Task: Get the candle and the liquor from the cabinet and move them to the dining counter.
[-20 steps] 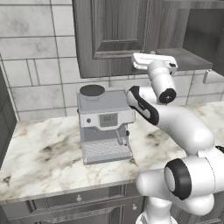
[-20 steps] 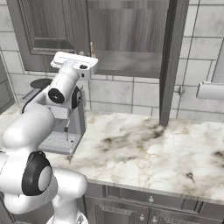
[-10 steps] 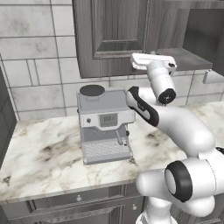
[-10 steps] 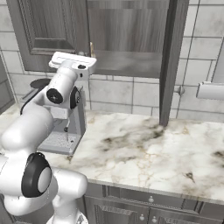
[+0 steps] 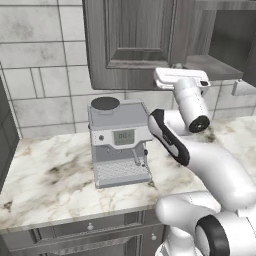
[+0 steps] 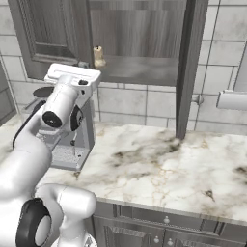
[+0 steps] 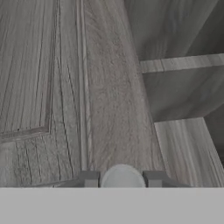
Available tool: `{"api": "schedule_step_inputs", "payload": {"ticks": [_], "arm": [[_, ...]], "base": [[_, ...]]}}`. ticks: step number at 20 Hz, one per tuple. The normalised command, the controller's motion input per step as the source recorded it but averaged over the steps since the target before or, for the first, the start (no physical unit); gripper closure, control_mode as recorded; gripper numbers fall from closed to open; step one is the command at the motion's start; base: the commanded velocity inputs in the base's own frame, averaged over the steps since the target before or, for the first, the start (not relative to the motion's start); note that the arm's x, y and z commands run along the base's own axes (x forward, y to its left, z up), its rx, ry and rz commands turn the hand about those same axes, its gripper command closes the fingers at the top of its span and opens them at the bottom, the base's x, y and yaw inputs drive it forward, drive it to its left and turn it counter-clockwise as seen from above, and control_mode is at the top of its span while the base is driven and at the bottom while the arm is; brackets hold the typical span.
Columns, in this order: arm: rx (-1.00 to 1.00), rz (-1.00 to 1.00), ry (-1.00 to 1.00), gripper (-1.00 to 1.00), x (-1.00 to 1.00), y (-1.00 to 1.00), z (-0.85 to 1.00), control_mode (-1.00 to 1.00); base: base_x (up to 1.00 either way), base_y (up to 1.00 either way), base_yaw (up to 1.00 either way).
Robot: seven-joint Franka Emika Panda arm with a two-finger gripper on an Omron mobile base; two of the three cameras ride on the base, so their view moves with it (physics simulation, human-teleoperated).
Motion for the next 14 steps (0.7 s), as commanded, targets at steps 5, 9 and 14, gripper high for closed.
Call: {"api": "schedule_step_inputs", "payload": {"ticks": [5, 9, 14], "arm": [[-0.02, 0.06, 0.0, 1.0, -1.0, 0.38, 0.0, -1.0], [-0.04, 0.1, 0.0, 1.0, -1.0, 0.63, 0.0, -1.0], [-0.03, 0.11, 0.0, 1.0, -0.98, 0.71, 0.0, -1.0]], "base": [[0.0, 0.0, 0.0], [0.0, 0.0, 0.0], [0.0, 0.0, 0.0]]}}
